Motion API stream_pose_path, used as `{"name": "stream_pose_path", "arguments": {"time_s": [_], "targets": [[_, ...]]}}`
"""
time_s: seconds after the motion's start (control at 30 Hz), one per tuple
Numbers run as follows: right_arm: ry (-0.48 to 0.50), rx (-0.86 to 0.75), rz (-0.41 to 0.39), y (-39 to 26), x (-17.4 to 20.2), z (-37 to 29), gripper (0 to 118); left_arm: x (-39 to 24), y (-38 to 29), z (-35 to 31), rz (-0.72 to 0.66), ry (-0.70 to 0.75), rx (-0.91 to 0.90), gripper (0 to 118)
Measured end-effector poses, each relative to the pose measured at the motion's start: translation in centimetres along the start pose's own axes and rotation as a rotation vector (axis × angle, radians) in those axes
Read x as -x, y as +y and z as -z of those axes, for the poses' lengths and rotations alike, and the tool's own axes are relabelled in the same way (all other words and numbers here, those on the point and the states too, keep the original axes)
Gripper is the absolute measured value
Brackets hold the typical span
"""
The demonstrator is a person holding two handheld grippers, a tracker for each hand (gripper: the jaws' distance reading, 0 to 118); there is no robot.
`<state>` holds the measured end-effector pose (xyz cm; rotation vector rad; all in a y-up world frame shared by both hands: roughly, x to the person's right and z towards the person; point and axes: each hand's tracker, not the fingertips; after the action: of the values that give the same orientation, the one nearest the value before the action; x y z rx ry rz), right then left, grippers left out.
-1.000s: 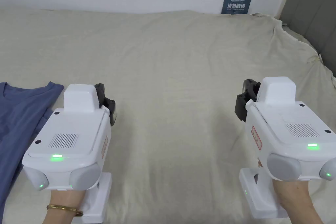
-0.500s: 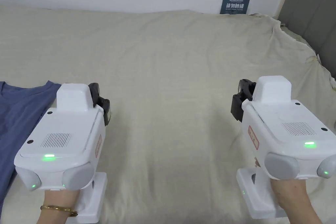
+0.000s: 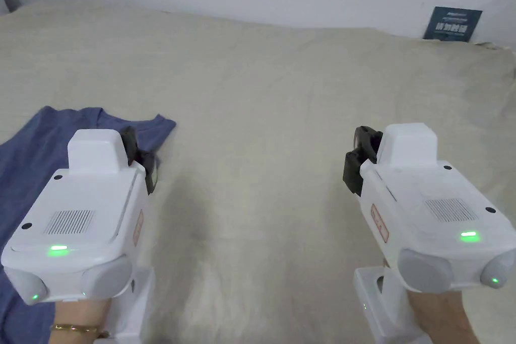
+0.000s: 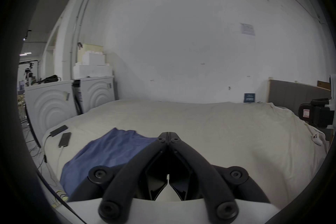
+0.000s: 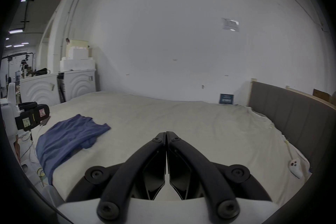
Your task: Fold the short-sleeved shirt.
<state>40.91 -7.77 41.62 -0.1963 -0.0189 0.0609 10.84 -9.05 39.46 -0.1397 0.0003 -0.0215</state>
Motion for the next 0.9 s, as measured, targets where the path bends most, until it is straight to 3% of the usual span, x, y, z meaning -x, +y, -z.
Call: {"name": "stream_pose_path", "arguments": {"time_s": [0.33,0.73,0.77,0.83,0.9], "targets": [[0.210,-0.015,-0.014,1.1,6.8,2.2,0,5.6,0.0,-2.7,-0.005,0.178,-0.001,0],[0.314,-0.009,-0.045,1.4,10.2,3.0,0,9.0,-0.8,-3.5,-0.034,0.287,0.020,0],[0.317,-0.005,-0.044,1.5,10.3,3.1,0,9.2,-0.8,-3.3,-0.038,0.291,0.024,7],[0.319,-0.003,-0.041,1.6,10.3,3.2,0,9.7,-0.7,-2.5,-0.080,0.268,0.075,39],[0.318,-0.003,-0.045,1.7,10.3,3.2,0,10.4,-0.5,-1.1,-0.121,0.250,0.115,91]]}}
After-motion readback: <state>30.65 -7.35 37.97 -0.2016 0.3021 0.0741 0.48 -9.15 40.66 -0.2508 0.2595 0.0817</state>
